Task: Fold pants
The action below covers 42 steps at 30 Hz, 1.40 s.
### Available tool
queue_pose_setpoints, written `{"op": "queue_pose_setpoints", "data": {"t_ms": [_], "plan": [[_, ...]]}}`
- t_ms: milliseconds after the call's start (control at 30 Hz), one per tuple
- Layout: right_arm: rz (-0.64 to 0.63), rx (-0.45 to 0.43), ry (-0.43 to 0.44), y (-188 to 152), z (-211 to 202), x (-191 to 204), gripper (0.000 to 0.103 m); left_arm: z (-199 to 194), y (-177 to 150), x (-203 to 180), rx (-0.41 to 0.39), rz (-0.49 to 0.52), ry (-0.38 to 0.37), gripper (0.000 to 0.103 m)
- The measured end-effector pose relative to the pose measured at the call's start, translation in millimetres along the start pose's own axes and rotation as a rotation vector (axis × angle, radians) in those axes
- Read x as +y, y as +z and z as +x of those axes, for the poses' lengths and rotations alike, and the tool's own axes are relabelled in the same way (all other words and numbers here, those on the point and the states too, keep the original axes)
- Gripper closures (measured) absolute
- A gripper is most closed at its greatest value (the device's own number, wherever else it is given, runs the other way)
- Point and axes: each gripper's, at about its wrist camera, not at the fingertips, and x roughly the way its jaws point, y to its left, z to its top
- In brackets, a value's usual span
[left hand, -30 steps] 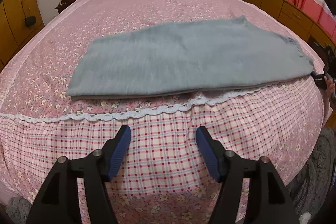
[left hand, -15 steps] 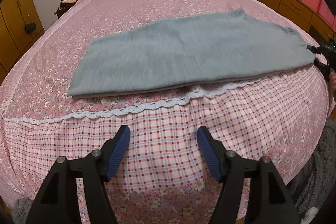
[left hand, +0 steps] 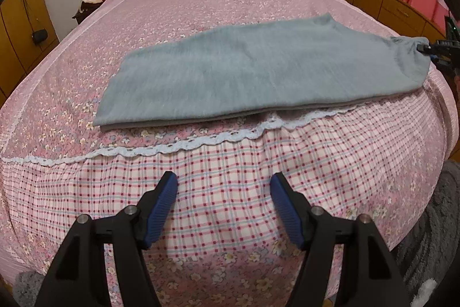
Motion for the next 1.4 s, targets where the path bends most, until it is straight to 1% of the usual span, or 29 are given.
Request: {"op": "queue_pose_setpoints", "data": {"t_ms": [133,233,267,300,333,367,400,467,533,633,700,767,800,833,867,900,933,967,1000,1033,1067,1100,1133,1167,1200,1233,1267,1400], "plan": [[-0.056,-0.004,-0.03,9.0,3.3,24.0,0.094,-3.7,-4.6,8.9,-0.004,-0.015,-0.011,0.032],[-0.127,-0.014,-0.078,14.4,9.6,55.2,0.094,-8.7,-8.8,16.7,-0.004,-0.016,-0.019,0.032],[-0.17,-0.025,-0.102,11.5,9.2,64.5,0.095,-10.1,-10.4,20.8,-0.003,-0.018,-0.025,0.032],[-0.239,-0.052,-0.148,7.3,7.9,79.3,0.095,-12.1,-11.1,25.8,0.003,-0.027,-0.041,0.032],[-0.316,-0.089,-0.189,2.2,6.0,96.5,0.095,-14.3,-11.1,34.5,0.012,-0.058,-0.074,0.032],[-0.359,-0.108,-0.199,-6.9,1.3,103.0,0.096,-16.7,-10.7,44.7,0.017,-0.091,-0.107,0.032],[-0.412,-0.133,-0.21,-9.9,-0.2,119.8,0.096,-19.0,-9.9,52.8,0.016,-0.113,-0.13,0.032],[-0.495,-0.164,-0.222,-15.0,-2.6,150.8,0.096,-25.1,-7.7,75.3,0.0,-0.161,-0.155,0.032],[-0.589,-0.184,-0.221,-22.2,-4.4,186.5,0.096,-30.0,-5.6,101.0,-0.019,-0.191,-0.139,0.032],[-0.72,-0.21,-0.182,-40.3,-5.5,241.8,0.096,-33.0,-2.6,139.4,-0.03,-0.232,-0.068,0.032],[-0.795,-0.22,-0.114,-57.6,-0.6,283.8,0.096,-35.6,-3.3,167.8,-0.055,-0.271,-0.035,0.032],[-0.843,-0.219,-0.065,-74.7,10.2,315.8,0.096,-37.1,-10.3,195.2,-0.092,-0.34,-0.031,0.032],[-0.875,-0.211,-0.024,-89.4,21.8,339.9,0.096,-36.5,-16.1,210.8,-0.111,-0.391,-0.043,0.032],[-0.892,-0.197,0.009,-101.4,33.8,355.5,0.096,-34.5,-23.3,222.2,-0.125,-0.443,-0.06,0.032],[-0.907,-0.18,0.034,-112.2,46.0,368.7,0.096,-31.7,-33.5,232.9,-0.135,-0.498,-0.087,0.032],[-0.931,-0.147,0.061,-128.9,65.2,388.2,0.096,-27.0,-46.6,245.4,-0.126,-0.573,-0.125,0.033],[-0.955,-0.117,0.077,-145.1,83.8,404.6,0.096,-26.9,-51.7,251.4,-0.116,-0.611,-0.145,0.035],[-0.983,-0.084,0.088,-162.7,104.4,420.3,0.096,-30.1,-53.9,255.6,-0.131,-0.627,-0.164,0.035],[-1.024,-0.034,0.089,-188.0,133.4,439.4,0.096,-35.6,-54.0,257.9,-0.159,-0.621,-0.161,0.034],[-1.061,-0.002,0.081,-209.1,152.6,452.1,0.096,-39.0,-54.2,259.2,-0.171,-0.613,-0.145,0.034],[-1.094,0.018,0.073,-225.1,166.8,460.4,0.096,-40.0,-55.1,259.1,-0.171,-0.605,-0.134,0.034],[-1.148,0.048,0.065,-248.0,184.4,470.5,0.096,-39.7,-55.5,258.5,-0.164,-0.592,-0.123,0.034],[-1.195,0.071,0.047,-267.6,197.6,476.9,0.096,-40.0,-56.4,256.9,-0.156,-0.58,-0.115,0.034],[-1.223,0.078,0.029,-279.5,205.5,478.5,0.096,-39.6,-54.6,250.7,-0.151,-0.564,-0.104,0.034],[-1.246,0.09,0.031,-293.1,212.3,482.0,0.096,-40.0,-54.5,248.6,-0.15,-0.545,-0.093,0.034],[-1.247,0.101,0.035,-297.6,215.6,481.8,0.096,-40.7,-54.9,247.2,-0.148,-0.528,-0.084,0.034],[-1.249,0.101,0.02,-296.9,218.2,481.2,0.096,-41.3,-55.7,246.5,-0.146,-0.517,-0.082,0.034],[-1.294,0.054,-0.051,-301.9,216.6,482.6,0.096,-40.6,-54.0,240.2,-0.14,-0.512,-0.09,0.034]]}}
